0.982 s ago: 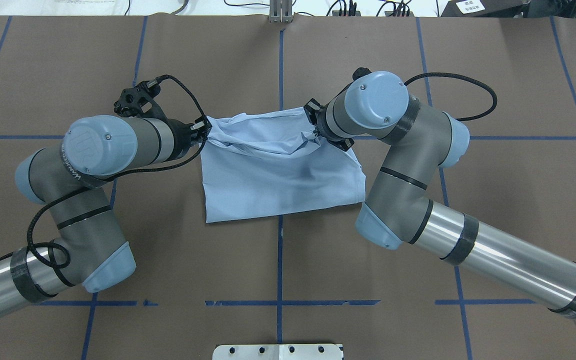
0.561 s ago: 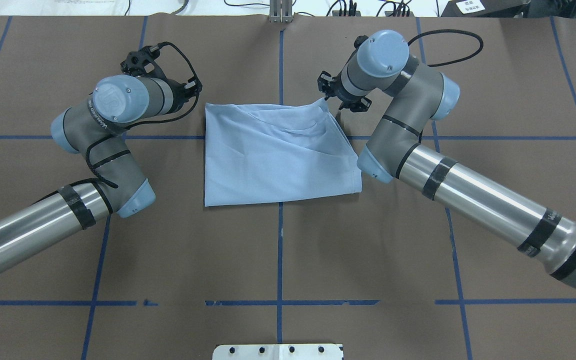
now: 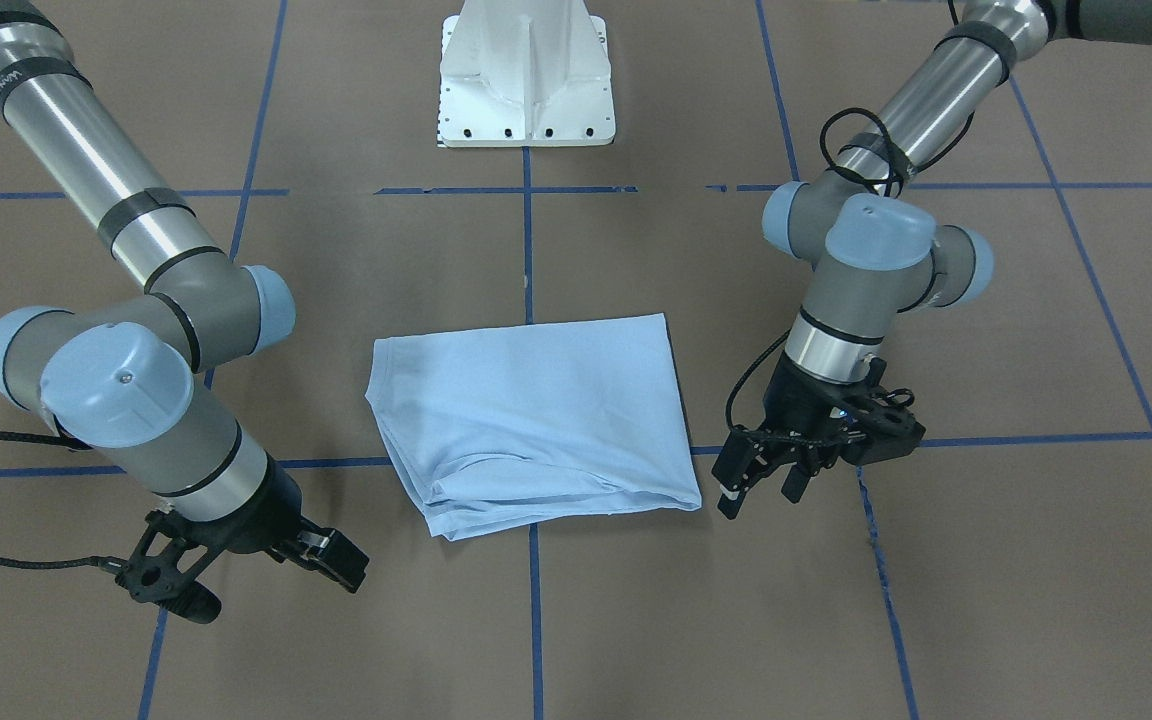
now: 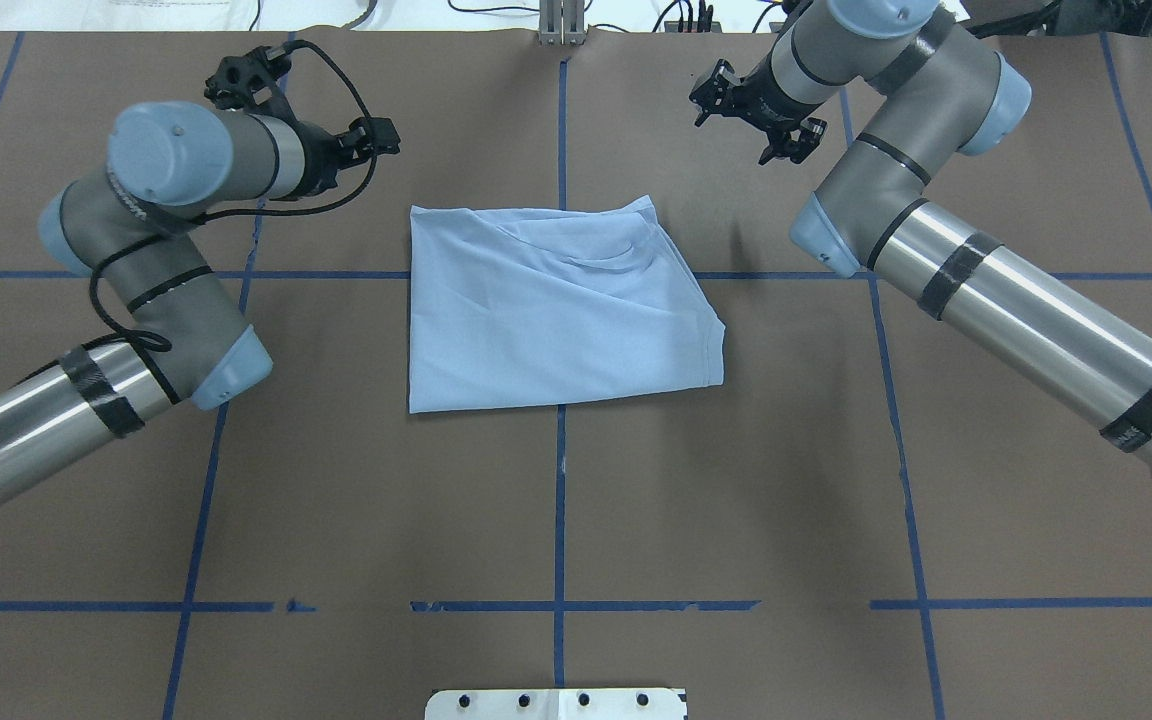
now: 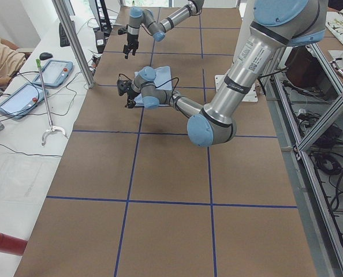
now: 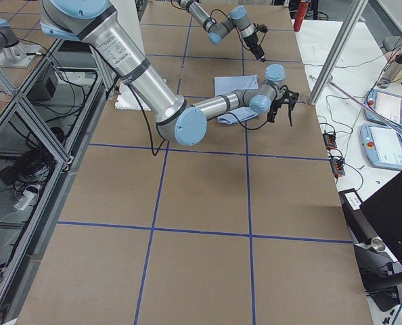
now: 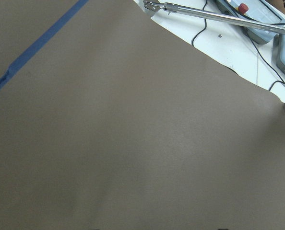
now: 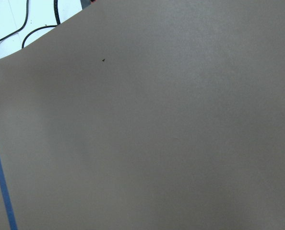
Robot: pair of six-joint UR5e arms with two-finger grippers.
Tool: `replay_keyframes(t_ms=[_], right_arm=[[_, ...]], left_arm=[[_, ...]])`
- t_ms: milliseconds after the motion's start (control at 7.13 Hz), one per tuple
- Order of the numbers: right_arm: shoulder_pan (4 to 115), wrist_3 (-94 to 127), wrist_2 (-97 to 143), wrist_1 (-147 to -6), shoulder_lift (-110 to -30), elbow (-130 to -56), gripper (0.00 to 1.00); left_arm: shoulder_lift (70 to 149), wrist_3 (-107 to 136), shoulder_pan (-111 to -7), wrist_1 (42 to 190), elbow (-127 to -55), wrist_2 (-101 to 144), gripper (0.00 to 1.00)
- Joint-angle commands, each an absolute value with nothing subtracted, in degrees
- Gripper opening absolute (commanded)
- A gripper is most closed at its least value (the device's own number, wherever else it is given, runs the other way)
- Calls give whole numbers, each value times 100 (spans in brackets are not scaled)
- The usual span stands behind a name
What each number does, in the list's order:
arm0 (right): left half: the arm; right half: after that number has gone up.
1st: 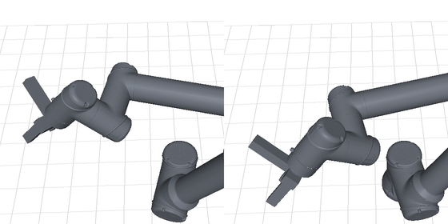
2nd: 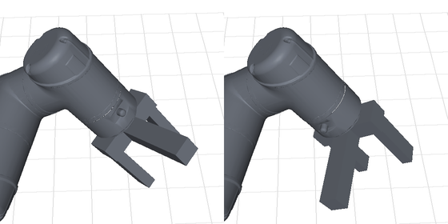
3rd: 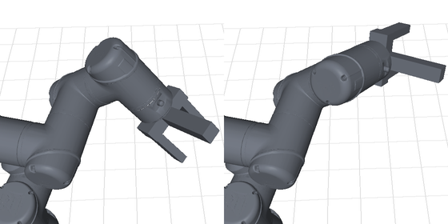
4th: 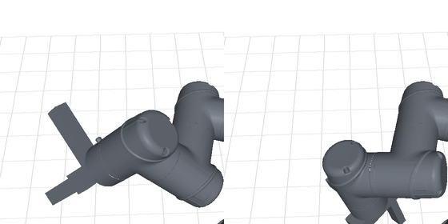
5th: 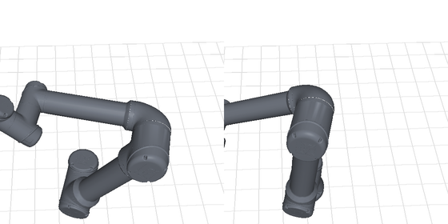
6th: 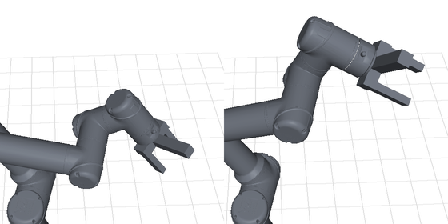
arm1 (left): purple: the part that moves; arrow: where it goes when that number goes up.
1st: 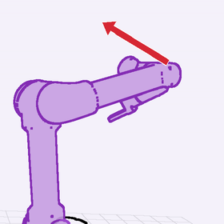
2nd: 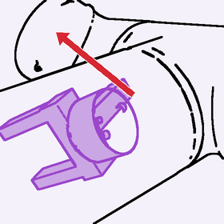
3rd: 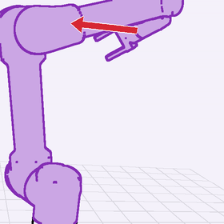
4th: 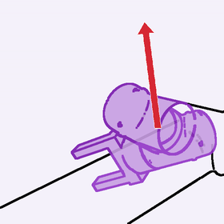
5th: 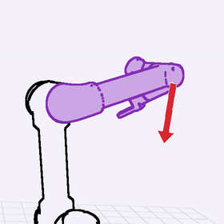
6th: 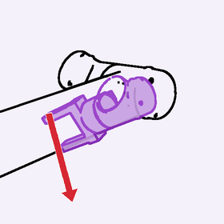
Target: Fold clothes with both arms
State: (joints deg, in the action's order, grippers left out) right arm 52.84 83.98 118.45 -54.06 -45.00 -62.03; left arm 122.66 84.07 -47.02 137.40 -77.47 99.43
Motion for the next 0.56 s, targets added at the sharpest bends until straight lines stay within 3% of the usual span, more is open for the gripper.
replay_keyframes(t_ms=[0,140,421], right_arm=[[5126,8716,11918,-5562,-4884,-7009,1],[4898,8762,11892,-5650,-5096,-7466,0],[4090,9024,10973,-5756,-4880,-7383,0]], left_arm=[[11971,7912,-5323,13720,-8208,11035,100],[11727,7414,-5613,13720,-8339,11544,100],[11549,7304,-5678,13728,-8473,11628,100]])
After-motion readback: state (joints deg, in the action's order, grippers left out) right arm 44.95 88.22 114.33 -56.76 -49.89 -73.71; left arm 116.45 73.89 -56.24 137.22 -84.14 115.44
